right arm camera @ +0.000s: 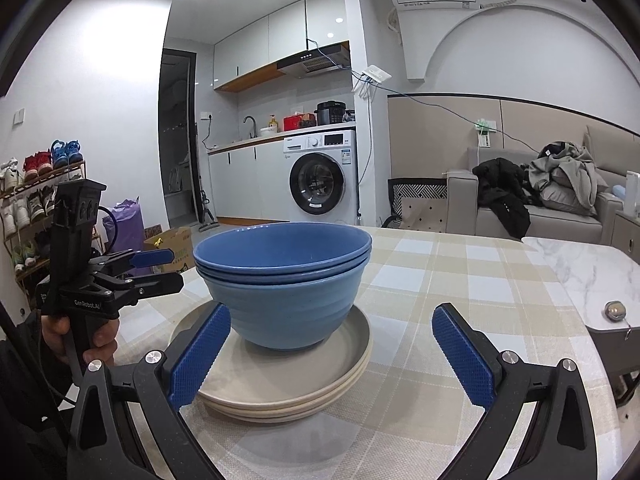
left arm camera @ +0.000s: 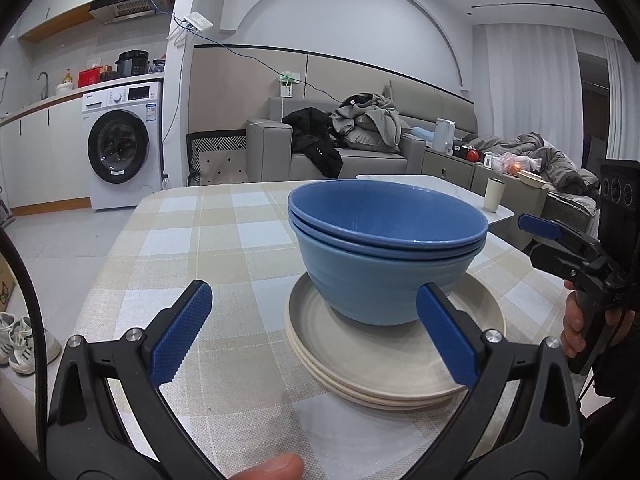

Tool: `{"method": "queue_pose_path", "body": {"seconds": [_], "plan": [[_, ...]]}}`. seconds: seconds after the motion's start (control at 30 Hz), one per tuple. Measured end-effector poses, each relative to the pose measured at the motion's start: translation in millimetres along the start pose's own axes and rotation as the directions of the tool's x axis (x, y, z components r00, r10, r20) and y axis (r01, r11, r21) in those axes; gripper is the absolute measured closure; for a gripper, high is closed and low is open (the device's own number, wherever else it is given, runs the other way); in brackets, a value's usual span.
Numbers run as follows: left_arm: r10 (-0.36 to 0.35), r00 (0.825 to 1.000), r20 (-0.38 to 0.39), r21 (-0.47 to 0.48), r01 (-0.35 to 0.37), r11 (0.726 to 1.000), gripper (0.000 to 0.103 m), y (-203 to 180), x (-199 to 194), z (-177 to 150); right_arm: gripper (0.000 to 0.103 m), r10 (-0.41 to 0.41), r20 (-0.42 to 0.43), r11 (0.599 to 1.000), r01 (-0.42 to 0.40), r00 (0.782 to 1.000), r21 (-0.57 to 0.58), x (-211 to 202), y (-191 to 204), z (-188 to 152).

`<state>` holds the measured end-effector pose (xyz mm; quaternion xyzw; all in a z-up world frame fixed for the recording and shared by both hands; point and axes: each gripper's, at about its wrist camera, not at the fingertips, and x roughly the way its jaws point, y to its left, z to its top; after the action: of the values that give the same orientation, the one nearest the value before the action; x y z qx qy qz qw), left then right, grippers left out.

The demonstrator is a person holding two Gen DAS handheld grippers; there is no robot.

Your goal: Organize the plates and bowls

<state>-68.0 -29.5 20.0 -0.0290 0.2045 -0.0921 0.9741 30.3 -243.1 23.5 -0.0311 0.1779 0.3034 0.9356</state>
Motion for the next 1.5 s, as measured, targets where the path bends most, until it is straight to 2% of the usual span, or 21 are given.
{"method": "queue_pose_path", "body": {"seconds": [1.5], "plan": [[0.007,1.0,-0.007,-0.015,-0.008,1.0,0.001,3.3,4.3,0.2,0.0,0.0,-0.002,1.0,0.0,1.0,-0.01,-0.6,2.0,-1.4]]}}
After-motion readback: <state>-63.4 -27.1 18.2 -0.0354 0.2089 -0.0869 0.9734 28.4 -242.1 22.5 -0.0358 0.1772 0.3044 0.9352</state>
